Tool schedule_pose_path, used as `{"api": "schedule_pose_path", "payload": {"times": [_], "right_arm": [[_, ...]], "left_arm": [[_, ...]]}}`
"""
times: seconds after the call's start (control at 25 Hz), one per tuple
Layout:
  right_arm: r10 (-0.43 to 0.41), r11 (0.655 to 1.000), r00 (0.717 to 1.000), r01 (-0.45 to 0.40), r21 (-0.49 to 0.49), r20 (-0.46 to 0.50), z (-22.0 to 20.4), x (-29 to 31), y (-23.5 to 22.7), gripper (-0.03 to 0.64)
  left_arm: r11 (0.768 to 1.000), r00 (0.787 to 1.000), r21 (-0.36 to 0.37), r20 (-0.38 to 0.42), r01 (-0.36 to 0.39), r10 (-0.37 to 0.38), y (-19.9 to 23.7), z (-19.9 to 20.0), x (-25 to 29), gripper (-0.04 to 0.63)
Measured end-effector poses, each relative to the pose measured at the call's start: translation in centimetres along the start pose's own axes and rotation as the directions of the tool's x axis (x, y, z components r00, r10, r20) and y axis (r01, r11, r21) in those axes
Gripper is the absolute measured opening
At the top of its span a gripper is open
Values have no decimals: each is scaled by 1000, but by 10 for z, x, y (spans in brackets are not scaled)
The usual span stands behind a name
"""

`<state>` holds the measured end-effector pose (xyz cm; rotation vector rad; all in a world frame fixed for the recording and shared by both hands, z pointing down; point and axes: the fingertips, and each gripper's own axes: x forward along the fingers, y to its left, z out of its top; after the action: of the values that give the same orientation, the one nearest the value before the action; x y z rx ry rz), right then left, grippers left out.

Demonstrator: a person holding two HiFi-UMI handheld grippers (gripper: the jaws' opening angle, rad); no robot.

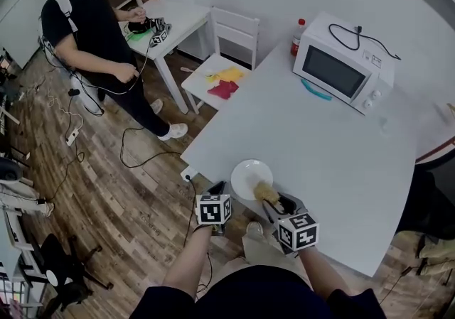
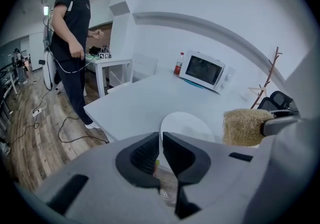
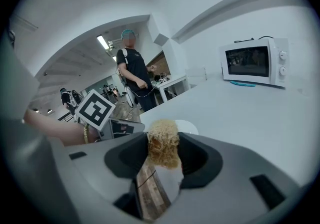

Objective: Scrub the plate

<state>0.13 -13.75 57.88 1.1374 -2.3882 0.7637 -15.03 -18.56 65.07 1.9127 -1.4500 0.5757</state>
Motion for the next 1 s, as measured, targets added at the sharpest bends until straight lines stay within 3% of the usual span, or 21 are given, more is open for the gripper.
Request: {"api": "schedule_pose_path", "payload": {"times": [0.68,1.0], "right_arm": [[7,1000,993,-6,-6,118,-13,-73,61,179],[10,1000,985,-9,-7,173,-13,-101,79,179]], "left_arm": [[998,988,3,146,55,-55,-59,-20,-132,18],[998,984,-6,165,69,-67,-78,-40,-165,18]]}}
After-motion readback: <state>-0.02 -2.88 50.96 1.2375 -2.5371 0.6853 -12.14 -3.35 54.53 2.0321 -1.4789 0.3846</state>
